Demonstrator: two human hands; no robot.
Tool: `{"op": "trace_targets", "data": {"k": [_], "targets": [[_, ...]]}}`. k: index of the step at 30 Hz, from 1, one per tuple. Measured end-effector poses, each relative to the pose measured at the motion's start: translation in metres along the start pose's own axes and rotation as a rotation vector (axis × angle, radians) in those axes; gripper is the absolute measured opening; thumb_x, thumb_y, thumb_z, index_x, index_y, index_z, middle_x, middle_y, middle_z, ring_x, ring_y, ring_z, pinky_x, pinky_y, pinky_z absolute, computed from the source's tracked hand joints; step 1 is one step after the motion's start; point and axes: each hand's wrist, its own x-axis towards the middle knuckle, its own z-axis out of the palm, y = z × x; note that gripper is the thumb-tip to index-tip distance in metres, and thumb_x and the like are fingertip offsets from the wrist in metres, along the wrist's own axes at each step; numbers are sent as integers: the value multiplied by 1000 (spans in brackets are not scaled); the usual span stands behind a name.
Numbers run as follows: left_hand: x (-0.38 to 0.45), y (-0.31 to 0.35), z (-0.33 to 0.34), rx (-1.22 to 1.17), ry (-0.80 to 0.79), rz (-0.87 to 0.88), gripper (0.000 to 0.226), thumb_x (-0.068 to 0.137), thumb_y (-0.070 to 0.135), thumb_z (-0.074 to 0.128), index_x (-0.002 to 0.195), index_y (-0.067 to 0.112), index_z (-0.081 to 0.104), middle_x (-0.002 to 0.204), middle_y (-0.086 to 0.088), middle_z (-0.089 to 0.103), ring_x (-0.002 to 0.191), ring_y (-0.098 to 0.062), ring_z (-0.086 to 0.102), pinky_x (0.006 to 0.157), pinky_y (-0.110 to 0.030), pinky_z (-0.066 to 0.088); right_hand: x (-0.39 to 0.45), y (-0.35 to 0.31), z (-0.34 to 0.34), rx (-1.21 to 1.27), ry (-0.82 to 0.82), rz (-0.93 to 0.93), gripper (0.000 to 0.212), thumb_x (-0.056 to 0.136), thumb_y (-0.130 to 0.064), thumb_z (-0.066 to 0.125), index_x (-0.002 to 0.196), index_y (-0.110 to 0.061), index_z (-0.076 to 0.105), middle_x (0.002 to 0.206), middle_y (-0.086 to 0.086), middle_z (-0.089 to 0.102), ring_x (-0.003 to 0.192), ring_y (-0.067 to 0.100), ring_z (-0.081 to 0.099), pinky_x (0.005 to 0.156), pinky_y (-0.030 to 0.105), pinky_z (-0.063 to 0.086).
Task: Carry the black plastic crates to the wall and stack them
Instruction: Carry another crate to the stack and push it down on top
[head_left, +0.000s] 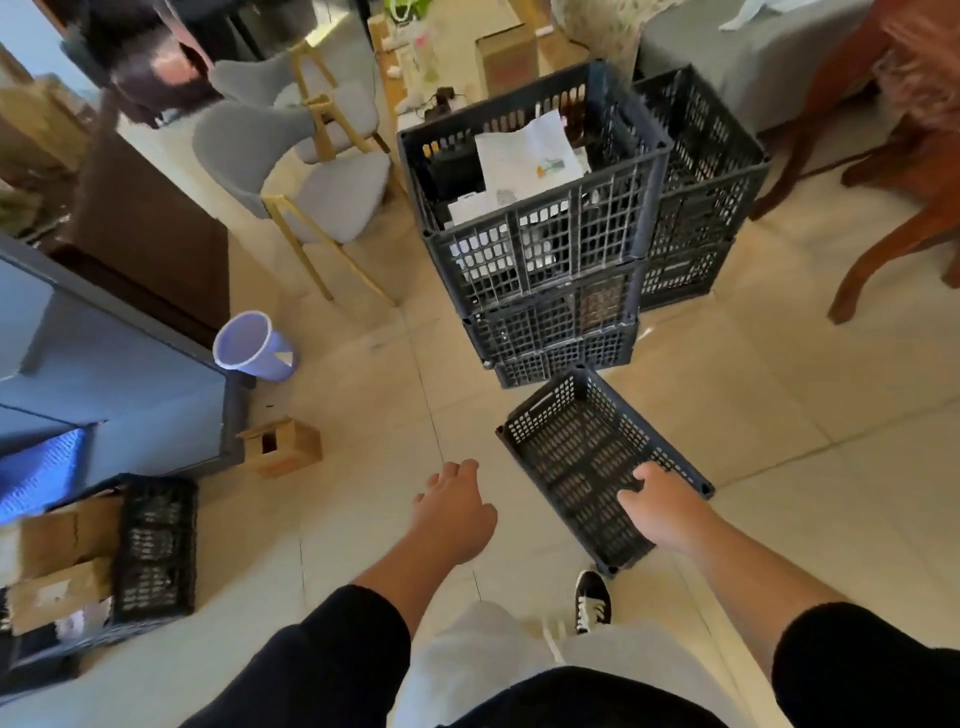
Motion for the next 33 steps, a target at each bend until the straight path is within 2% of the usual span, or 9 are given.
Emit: {"op": "trace_targets", "data": {"k": [3, 7, 13, 16, 23, 25, 28, 30, 33], "targets": [[40, 13, -24, 47, -11, 46, 69, 103, 33, 49, 165, 19, 23, 165, -8, 35, 149, -32, 37, 117, -49, 36, 19, 0, -12, 81, 19, 59, 60, 101, -40, 50, 156, -18, 39, 137, 11, 59, 108, 30, 66, 83, 38, 54], [100, 19, -47, 122, -41, 108, 69, 102, 34, 52, 164, 19, 25, 164, -9, 36, 148, -33, 38, 117, -49, 38, 43, 7, -17, 161, 52, 178, 55, 102, -38, 50, 151, -14, 42, 144, 14, 52, 123, 34, 58, 99, 41, 51], [209, 18, -53, 224, -149, 221, 63, 105, 35, 47, 163, 21, 29, 164, -7, 37, 147, -30, 40, 118, -46, 37, 97, 15, 10, 346, 93, 368, 38, 95, -39, 51, 125, -15, 51, 124, 17, 63, 106, 35, 62, 94, 43, 54], [266, 18, -52, 265, -194, 305, 58, 106, 34, 47, 160, 22, 33, 159, -5, 44, 144, -27, 43, 117, -44, 38, 124, 6, 24, 452, 123, 456, 25, 97, -35, 51, 115, -18, 49, 116, 15, 63, 99, 34, 64, 89, 43, 58], [384, 33, -34, 395, -312, 379, 54, 105, 34, 50, 156, 20, 39, 152, -6, 51, 136, -29, 49, 113, -45, 42, 176, 13, 48, 624, 204, 610, 18, 101, -27, 52, 114, -14, 52, 119, 14, 61, 102, 31, 62, 89, 44, 57], [412, 39, -19, 383, -329, 378, 53, 104, 33, 51, 155, 19, 41, 151, -8, 52, 133, -29, 52, 111, -44, 43, 189, 27, 56, 680, 236, 672, 19, 101, -23, 54, 116, -12, 51, 112, 13, 62, 97, 30, 64, 73, 38, 57], [451, 48, 13, 361, -346, 331, 53, 105, 32, 51, 155, 17, 43, 151, -12, 51, 132, -31, 53, 108, -40, 44, 212, 56, 75, 746, 253, 769, 34, 101, -22, 53, 132, -11, 48, 115, 13, 63, 95, 30, 62, 57, 27, 41], [481, 50, 45, 354, -357, 302, 52, 105, 31, 53, 154, 14, 44, 151, -14, 53, 131, -31, 55, 104, -38, 44, 234, 80, 93, 768, 265, 825, 41, 102, -22, 53, 140, -8, 45, 116, 14, 62, 93, 30, 57, 57, 28, 37], [517, 51, 81, 320, -349, 249, 52, 105, 29, 54, 153, 12, 46, 149, -14, 57, 126, -33, 58, 91, -33, 44, 262, 108, 115, 770, 270, 863, 44, 103, -20, 53, 144, -5, 44, 134, 21, 60, 95, 27, 49, 71, 32, 38]]}}
